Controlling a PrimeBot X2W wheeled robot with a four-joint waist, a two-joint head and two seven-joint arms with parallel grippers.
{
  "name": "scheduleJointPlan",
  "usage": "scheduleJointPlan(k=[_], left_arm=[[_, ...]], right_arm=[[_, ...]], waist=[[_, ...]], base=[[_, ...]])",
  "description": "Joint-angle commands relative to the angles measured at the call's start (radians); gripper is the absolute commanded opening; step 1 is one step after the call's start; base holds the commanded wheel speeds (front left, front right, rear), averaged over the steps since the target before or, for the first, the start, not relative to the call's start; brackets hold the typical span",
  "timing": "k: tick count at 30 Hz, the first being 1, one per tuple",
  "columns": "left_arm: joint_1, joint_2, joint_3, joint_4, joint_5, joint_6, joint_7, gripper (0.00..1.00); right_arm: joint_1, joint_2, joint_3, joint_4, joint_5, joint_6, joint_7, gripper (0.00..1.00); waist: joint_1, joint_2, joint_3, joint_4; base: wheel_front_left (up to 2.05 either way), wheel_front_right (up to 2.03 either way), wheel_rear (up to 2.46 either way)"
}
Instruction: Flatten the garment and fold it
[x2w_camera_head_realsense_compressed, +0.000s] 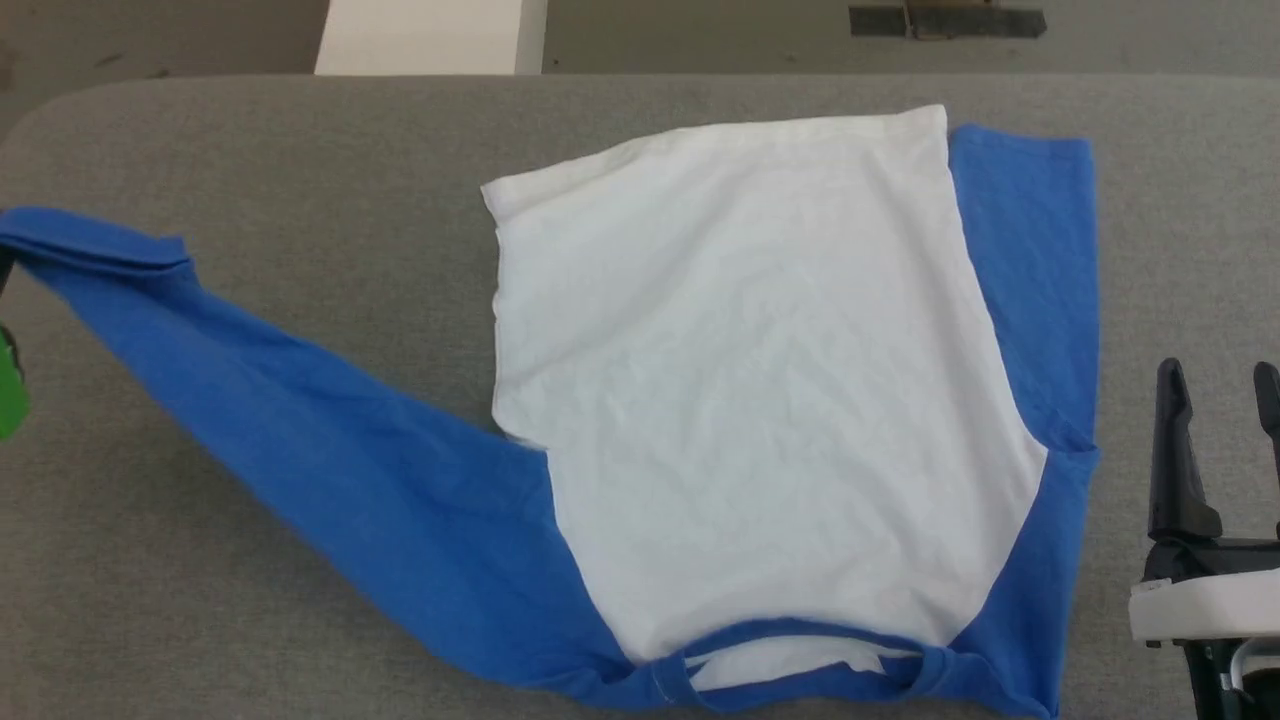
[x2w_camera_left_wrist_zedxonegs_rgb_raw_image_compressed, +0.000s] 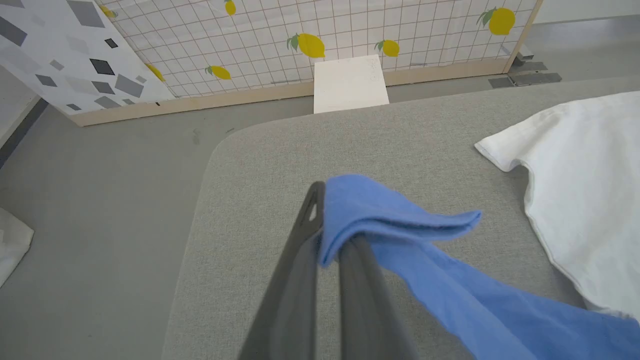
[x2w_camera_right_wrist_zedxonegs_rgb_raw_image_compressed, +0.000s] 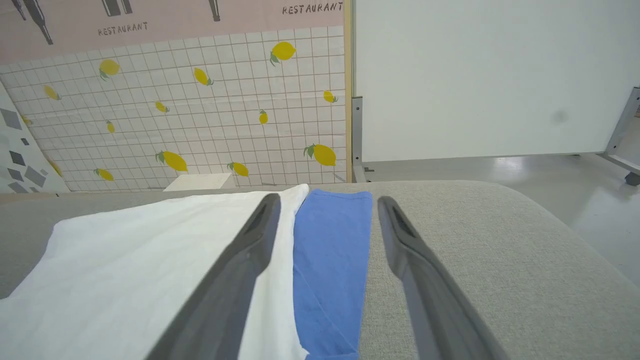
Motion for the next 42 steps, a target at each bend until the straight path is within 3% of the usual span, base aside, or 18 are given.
scheduleJointPlan(k=[1, 9, 16, 21, 25, 31, 42], left_arm=[[0.035, 0.016, 0.016, -0.014, -0.021, 0.012, 0.005, 0.0], [0.171, 0.039, 0.107, -0.087, -0.129, 0.058, 0.017, 0.0], [0.228, -0.002, 0.167, -0.213, -0.263, 0.077, 0.042, 0.0], [0.205, -0.019, 0.144, -0.349, -0.317, 0.078, 0.098, 0.0], [0.13, -0.068, 0.082, -0.465, -0.347, 0.082, 0.14, 0.0], [-0.025, -0.196, -0.069, -0.582, -0.361, 0.096, 0.201, 0.0], [-0.26, -0.567, -0.398, -0.522, -0.319, 0.101, 0.236, 0.0]], right_arm=[[0.013, 0.001, -0.006, 0.001, 0.008, -0.002, -0.001, 1.0], [0.046, 0.001, -0.024, -0.001, 0.017, -0.002, 0.011, 1.0], [0.062, 0.001, -0.051, -0.018, 0.017, -0.002, 0.024, 1.0], [0.059, 0.001, -0.083, -0.047, 0.006, -0.002, 0.041, 1.0], [0.055, 0.001, -0.098, -0.065, 0.006, -0.002, 0.053, 1.0], [0.044, 0.001, -0.106, -0.072, 0.017, -0.002, 0.049, 1.0], [0.005, 0.001, -0.139, -0.055, 0.038, -0.002, 0.022, 1.0]], waist=[[0.0, 0.0, -0.042, 0.022], [0.0, 0.0, -0.104, 0.046], [0.0, 0.0, -0.13, 0.058], [0.0, 0.0, -0.134, 0.059], [0.0, 0.0, -0.128, 0.052], [0.0, 0.0, -0.097, 0.032], [0.0, 0.0, -0.032, -0.03]], base=[[0.0, 0.0, 0.0], [0.0, 0.0, 0.0], [0.0, 0.0, 0.0], [0.0, 0.0, 0.0], [0.0, 0.0, 0.0], [0.0, 0.0, 0.0], [0.0, 0.0, 0.0]])
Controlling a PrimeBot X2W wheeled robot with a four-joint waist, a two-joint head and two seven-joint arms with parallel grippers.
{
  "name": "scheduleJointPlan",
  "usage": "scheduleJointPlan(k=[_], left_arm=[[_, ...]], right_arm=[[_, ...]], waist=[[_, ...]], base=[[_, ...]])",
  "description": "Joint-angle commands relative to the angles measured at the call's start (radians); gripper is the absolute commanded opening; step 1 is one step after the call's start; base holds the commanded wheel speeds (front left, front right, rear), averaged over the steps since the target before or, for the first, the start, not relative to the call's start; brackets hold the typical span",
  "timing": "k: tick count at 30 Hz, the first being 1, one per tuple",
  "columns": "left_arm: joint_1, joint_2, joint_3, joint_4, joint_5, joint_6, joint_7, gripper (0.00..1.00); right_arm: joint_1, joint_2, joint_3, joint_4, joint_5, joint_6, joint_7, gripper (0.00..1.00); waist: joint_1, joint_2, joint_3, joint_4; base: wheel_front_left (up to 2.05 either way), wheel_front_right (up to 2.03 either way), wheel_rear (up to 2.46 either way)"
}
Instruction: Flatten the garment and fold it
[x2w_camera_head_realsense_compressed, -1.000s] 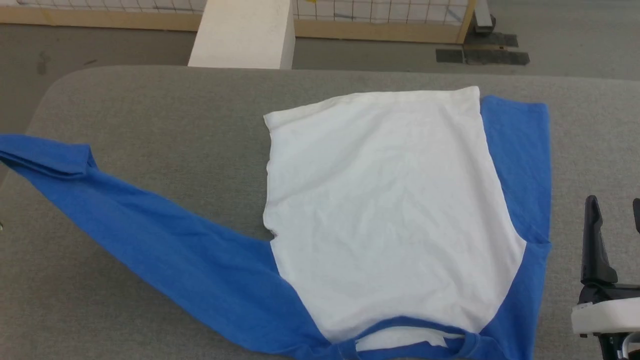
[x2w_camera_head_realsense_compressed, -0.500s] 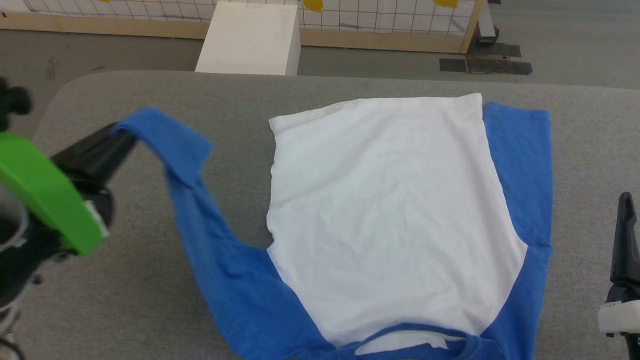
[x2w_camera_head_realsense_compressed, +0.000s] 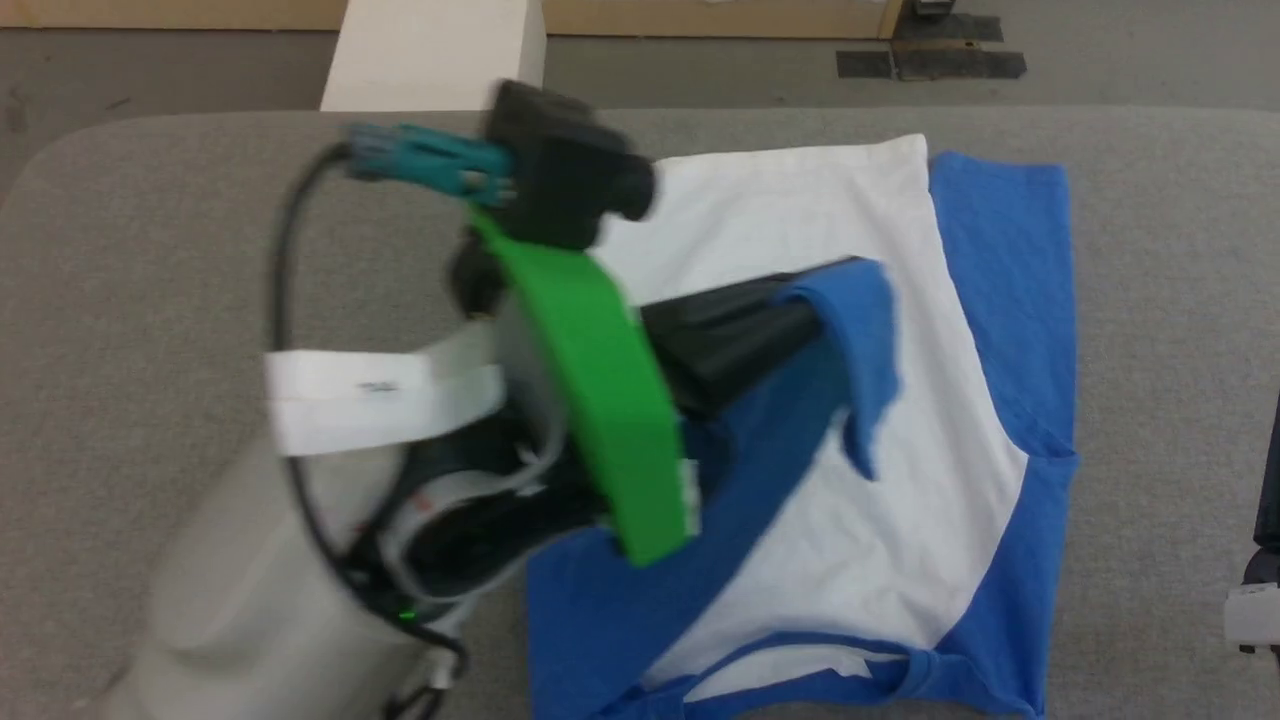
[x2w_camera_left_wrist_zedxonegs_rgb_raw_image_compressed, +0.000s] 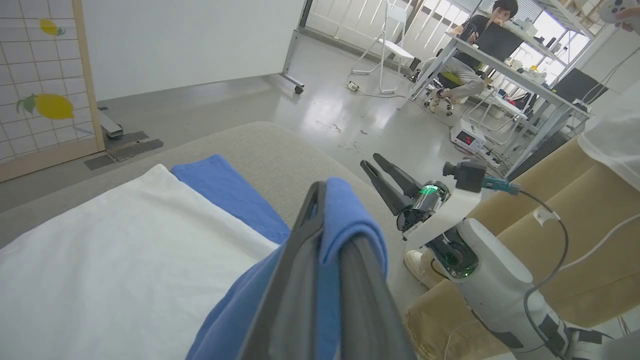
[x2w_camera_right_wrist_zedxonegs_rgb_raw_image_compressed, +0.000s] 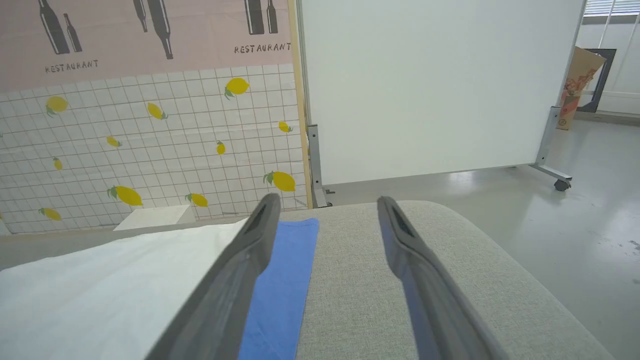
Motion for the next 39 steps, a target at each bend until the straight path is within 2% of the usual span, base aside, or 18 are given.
scheduleJointPlan(k=[1, 7, 11, 19, 22, 25, 26, 27, 28, 29, 35, 39], left_arm=[[-0.024, -0.043, -0.026, 0.029, 0.023, -0.003, -0.017, 0.0], [-0.03, -0.188, -0.132, 0.21, 0.108, -0.033, -0.121, 0.0], [-0.01, -0.242, -0.188, 0.365, 0.179, -0.053, -0.214, 0.0], [0.015, -0.298, -0.297, 0.685, 0.232, -0.1, -0.366, 0.0], [-0.001, -0.303, -0.347, 0.789, 0.253, -0.106, -0.401, 0.0], [-0.026, -0.304, -0.394, 0.88, 0.274, -0.091, -0.449, 0.0], [-0.033, -0.304, -0.408, 0.901, 0.277, -0.084, -0.462, 0.26], [-0.041, -0.304, -0.421, 0.925, 0.276, -0.073, -0.479, 0.71], [-0.048, -0.304, -0.433, 0.943, 0.276, -0.065, -0.491, 0.97], [-0.056, -0.304, -0.45, 0.959, 0.272, -0.06, -0.5, 1.0], [-0.102, -0.304, -0.503, 0.963, 0.207, -0.064, -0.546, 1.0], [-0.135, -0.304, -0.501, 0.937, 0.167, -0.073, -0.572, 1.0]], right_arm=[[-0.021, 0.0, -0.005, 0.003, 0.008, -0.002, -0.01, 1.0], [-0.034, 0.0, -0.02, 0.015, 0.016, -0.002, -0.021, 1.0], [-0.043, 0.0, -0.015, 0.023, 0.025, -0.002, -0.029, 1.0], [-0.069, 0.0, 0.006, 0.048, 0.035, -0.002, -0.046, 1.0], [-0.079, 0.0, 0.017, 0.058, 0.038, -0.002, -0.054, 1.0], [-0.091, 0.001, 0.03, 0.072, 0.04, -0.002, -0.063, 1.0], [-0.094, 0.001, 0.034, 0.077, 0.04, -0.002, -0.065, 1.0], [-0.098, 0.001, 0.038, 0.082, 0.04, -0.002, -0.067, 1.0], [-0.1, 0.001, 0.041, 0.087, 0.04, -0.002, -0.069, 1.0], [-0.103, 0.001, 0.044, 0.092, 0.04, -0.002, -0.072, 1.0], [-0.096, 0.001, 0.029, 0.111, 0.029, -0.002, -0.073, 1.0], [-0.079, 0.001, 0.022, 0.107, 0.019, -0.002, -0.062, 1.0]], waist=[[0.0, -0.0001, 0.027, -0.028], [0.0, -0.0001, 0.075, -0.078], [0.0, -0.0001, 0.114, -0.114], [0.0, -0.0001, 0.181, -0.175], [0.0, -0.0001, 0.198, -0.191], [0.0, -0.0001, 0.211, -0.205], [0.0, -0.0001, 0.214, -0.208], [0.0, -0.0001, 0.215, -0.211], [0.0, -0.0001, 0.216, -0.213], [0.0, -0.0001, 0.215, -0.215], [0.0, -0.0001, 0.171, -0.191], [0.0, -0.0001, 0.114, -0.157]], base=[[0.0, 0.0, 0.0], [0.0, 0.0, 0.0], [0.0, 0.0, 0.0], [0.0, 0.0, 0.0], [0.0, 0.0, 0.0], [0.0, 0.0, 0.0], [0.0, 0.0, 0.0], [0.0, 0.0, 0.0], [0.0, 0.0, 0.0], [0.0, 0.0, 0.0], [0.0, 0.0, 0.0], [0.0, 0.0, 0.0]])
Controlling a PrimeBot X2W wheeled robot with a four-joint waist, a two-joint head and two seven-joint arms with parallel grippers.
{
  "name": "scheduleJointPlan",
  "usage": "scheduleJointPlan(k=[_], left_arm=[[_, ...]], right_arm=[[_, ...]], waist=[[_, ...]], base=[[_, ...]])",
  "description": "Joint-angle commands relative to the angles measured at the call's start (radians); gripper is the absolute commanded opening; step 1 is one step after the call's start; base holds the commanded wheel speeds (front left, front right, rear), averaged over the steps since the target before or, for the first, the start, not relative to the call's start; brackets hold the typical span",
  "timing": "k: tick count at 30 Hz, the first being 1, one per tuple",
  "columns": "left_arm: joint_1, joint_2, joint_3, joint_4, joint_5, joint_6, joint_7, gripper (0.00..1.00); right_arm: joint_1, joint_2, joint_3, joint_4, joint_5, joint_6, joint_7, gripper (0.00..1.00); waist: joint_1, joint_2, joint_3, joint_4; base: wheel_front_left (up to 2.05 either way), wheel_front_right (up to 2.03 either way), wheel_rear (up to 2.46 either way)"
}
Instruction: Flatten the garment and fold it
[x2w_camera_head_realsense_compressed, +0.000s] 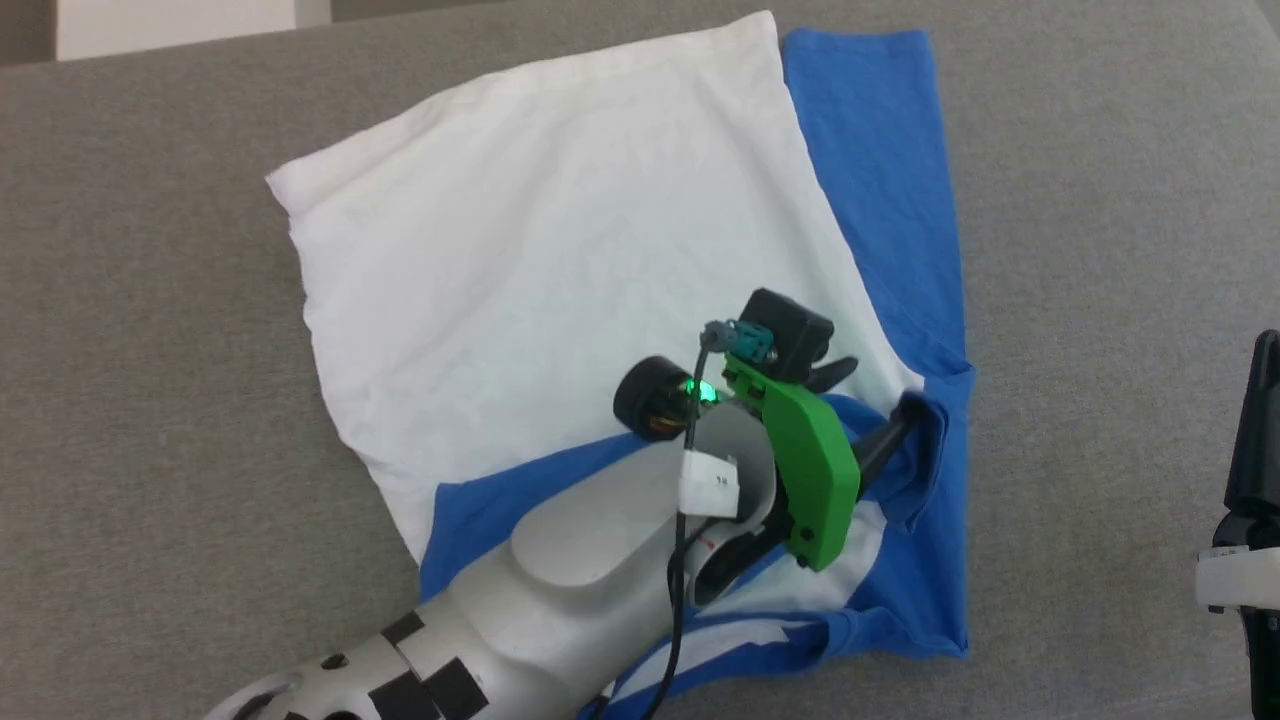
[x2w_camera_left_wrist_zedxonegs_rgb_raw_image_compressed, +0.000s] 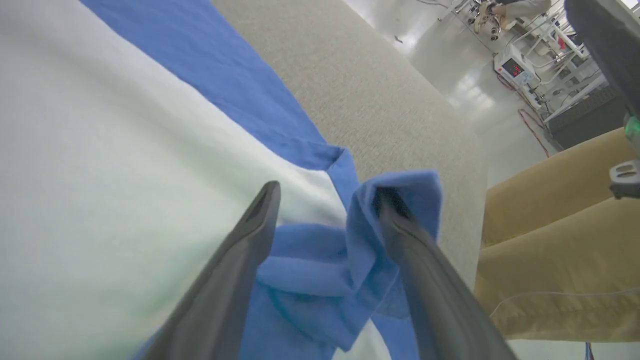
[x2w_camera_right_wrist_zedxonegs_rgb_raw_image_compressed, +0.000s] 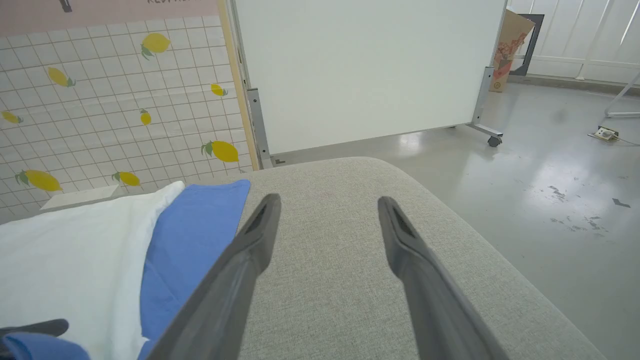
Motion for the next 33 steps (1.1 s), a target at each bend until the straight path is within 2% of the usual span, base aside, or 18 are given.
scheduleJointPlan(k=[1, 5, 8, 12, 17, 18, 21, 25, 27, 29, 33], left_arm=[[-0.027, -0.002, 0.008, -0.012, -0.012, -0.006, -0.015, 1.0], [-0.032, 0.022, 0.058, -0.073, -0.034, 0.006, -0.054, 1.0], [-0.014, 0.088, 0.111, -0.156, -0.025, 0.048, -0.117, 1.0], [0.047, 0.229, 0.198, -0.294, 0.021, 0.164, -0.225, 1.0], [0.214, 0.411, 0.338, -0.486, 0.038, 0.332, -0.316, 1.0], [0.241, 0.431, 0.359, -0.511, 0.042, 0.353, -0.324, 1.0], [0.387, 0.513, 0.47, -0.629, 0.084, 0.46, -0.343, 1.0], [0.56, 0.517, 0.634, -0.764, 0.235, 0.556, -0.346, 1.0], [0.644, 0.504, 0.679, -0.81, 0.333, 0.575, -0.346, 1.0], [0.721, 0.473, 0.713, -0.844, 0.405, 0.573, -0.346, 1.0], [0.831, 0.391, 0.764, -0.873, 0.504, 0.531, -0.346, 1.0]], right_arm=[[0.012, 0.001, -0.001, -0.005, -0.01, -0.002, 0.005, 1.0], [0.037, 0.001, -0.005, -0.026, -0.024, -0.002, 0.026, 1.0], [0.054, 0.001, -0.005, -0.041, -0.03, -0.002, 0.042, 1.0], [0.076, 0.001, -0.005, -0.062, -0.033, -0.002, 0.06, 1.0], [0.1, 0.001, -0.005, -0.083, -0.034, -0.002, 0.076, 1.0], [0.102, 0.001, -0.005, -0.085, -0.034, -0.002, 0.077, 1.0], [0.115, 0.001, -0.005, -0.091, -0.032, -0.002, 0.081, 1.0], [0.124, 0.001, -0.006, -0.091, -0.026, -0.002, 0.081, 1.0], [0.127, 0.001, -0.002, -0.088, -0.023, -0.002, 0.081, 1.0], [0.128, 0.001, -0.001, -0.084, -0.019, -0.002, 0.079, 1.0], [0.134, 0.001, 0.003, -0.073, -0.014, -0.002, 0.075, 1.0]], waist=[[0.0, -0.0001, -0.069, 0.052], [0.0, -0.0001, -0.127, 0.085], [0.0, -0.0001, -0.161, 0.1], [0.0, -0.0001, -0.191, 0.114], [0.0, -0.0001, -0.212, 0.125], [0.0, -0.0001, -0.213, 0.126], [0.0, -0.0001, -0.218, 0.134], [0.0, -0.0001, -0.214, 0.151], [0.0, -0.0001, -0.212, 0.159], [0.0, -0.0001, -0.209, 0.169], [0.0, -0.0001, -0.203, 0.191]], base=[[0.0, 0.0, 0.0], [0.0, 0.0, 0.0], [0.0, 0.0, 0.0], [0.0, 0.0, 0.0], [0.0, 0.0, 0.0], [0.0, 0.0, 0.0], [0.0, 0.0, 0.0], [0.0, 0.0, 0.0], [0.0, 0.0, 0.0], [0.0, 0.0, 0.0], [0.0, 0.0, 0.0]])
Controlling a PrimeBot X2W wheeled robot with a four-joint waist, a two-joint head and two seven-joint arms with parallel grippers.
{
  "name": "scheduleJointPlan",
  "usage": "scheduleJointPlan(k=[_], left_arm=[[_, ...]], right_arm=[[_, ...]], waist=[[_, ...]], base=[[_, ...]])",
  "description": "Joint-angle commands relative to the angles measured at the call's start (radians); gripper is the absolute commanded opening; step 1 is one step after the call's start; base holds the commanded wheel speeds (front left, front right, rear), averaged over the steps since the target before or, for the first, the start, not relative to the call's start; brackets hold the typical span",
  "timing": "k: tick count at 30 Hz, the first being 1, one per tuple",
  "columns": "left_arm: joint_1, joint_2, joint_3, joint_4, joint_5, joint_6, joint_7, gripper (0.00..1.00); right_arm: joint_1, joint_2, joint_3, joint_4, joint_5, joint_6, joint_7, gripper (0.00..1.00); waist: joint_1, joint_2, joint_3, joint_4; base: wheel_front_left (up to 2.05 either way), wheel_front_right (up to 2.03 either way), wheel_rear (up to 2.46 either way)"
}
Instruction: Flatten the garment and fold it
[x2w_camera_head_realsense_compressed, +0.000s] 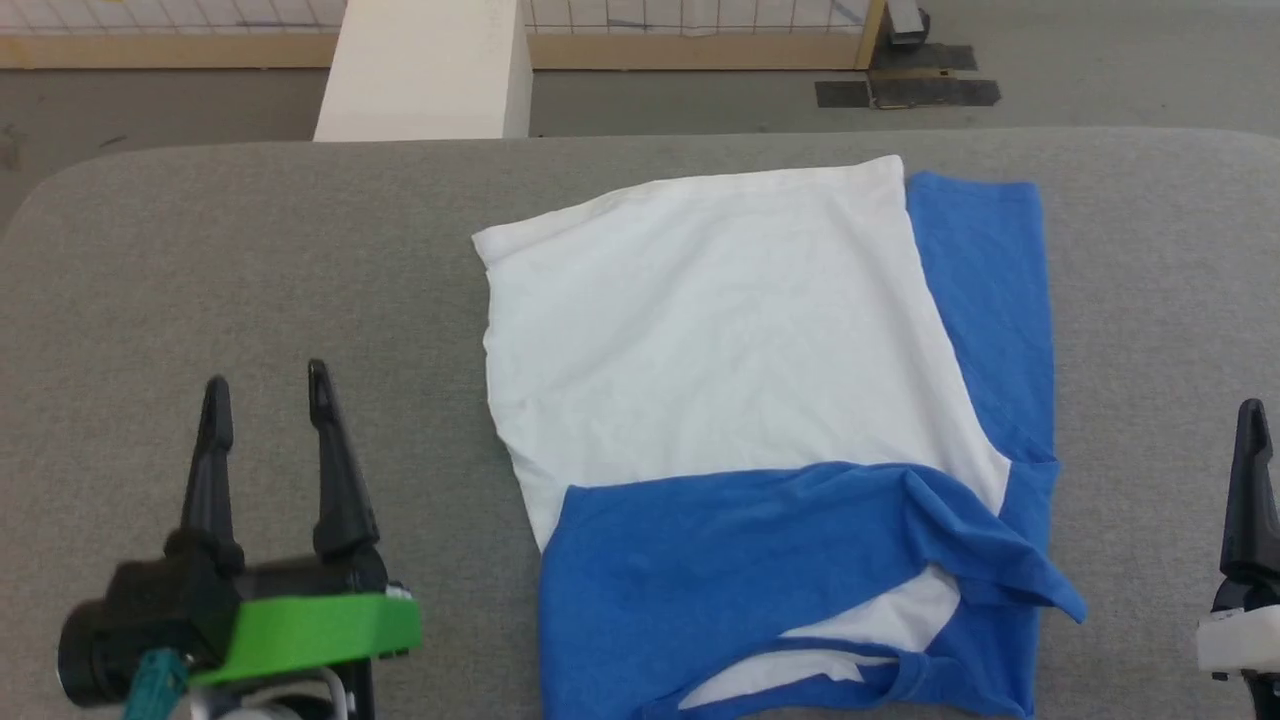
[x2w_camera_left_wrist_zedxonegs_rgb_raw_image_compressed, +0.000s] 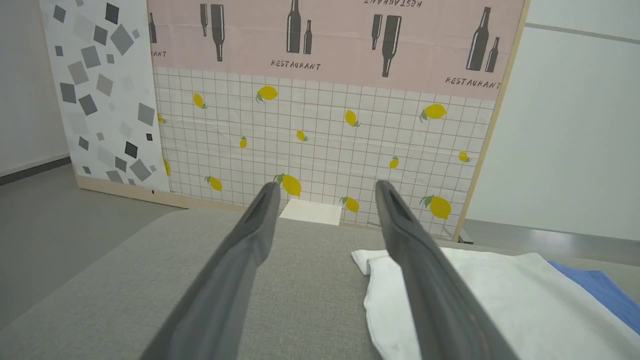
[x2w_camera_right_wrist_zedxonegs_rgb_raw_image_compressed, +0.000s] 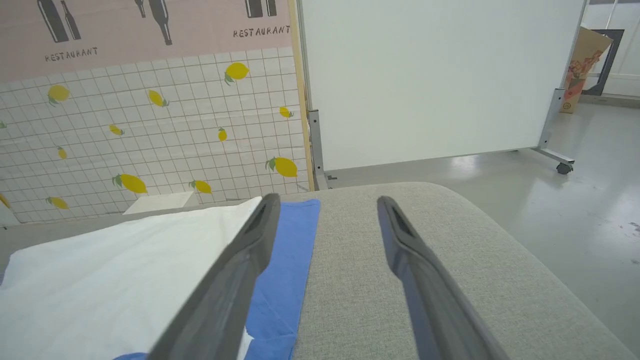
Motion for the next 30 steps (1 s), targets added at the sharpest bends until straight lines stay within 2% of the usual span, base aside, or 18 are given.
scheduleJointPlan(k=[1, 11, 18, 22, 24, 30], left_arm=[[0.033, -0.018, 0.013, 0.006, 0.023, -0.018, -0.004, 1.0], [0.109, -0.15, 0.093, 0.132, 0.097, -0.218, -0.004, 1.0], [0.088, -0.212, 0.149, 0.143, 0.139, -0.304, -0.004, 1.0], [0.07, -0.245, 0.176, 0.138, 0.161, -0.337, -0.004, 1.0], [0.06, -0.266, 0.195, 0.128, 0.173, -0.344, -0.004, 1.0], [0.021, -0.323, 0.253, 0.084, 0.21, -0.366, -0.004, 1.0]], right_arm=[[0.014, 0.001, 0.003, 0.004, 0.006, -0.002, -0.004, 1.0], [0.016, 0.001, 0.015, 0.028, 0.014, -0.002, -0.014, 1.0], [-0.024, 0.001, 0.017, 0.01, 0.015, -0.002, 0.015, 1.0], [-0.123, -0.003, 0.048, -0.036, 0.02, -0.002, 0.101, 1.0], [-0.204, -0.036, 0.068, -0.052, 0.033, -0.002, 0.166, 1.0], [-0.51, -0.193, 0.108, -0.012, 0.16, -0.002, 0.371, 1.0]], waist=[[0.0, 0.0, 0.006, 0.015], [0.0, 0.0, 0.017, 0.041], [0.0, 0.0, 0.042, 0.039], [0.0, 0.0, 0.088, 0.025], [0.0, 0.0, 0.119, 0.016], [0.0, 0.0, 0.24, 0.007]], base=[[0.0, 0.0, 0.0], [0.0, 0.0, 0.0], [0.0, 0.0, 0.0], [0.0, 0.0, 0.0], [0.0, 0.0, 0.0], [0.0, 0.0, 0.0]])
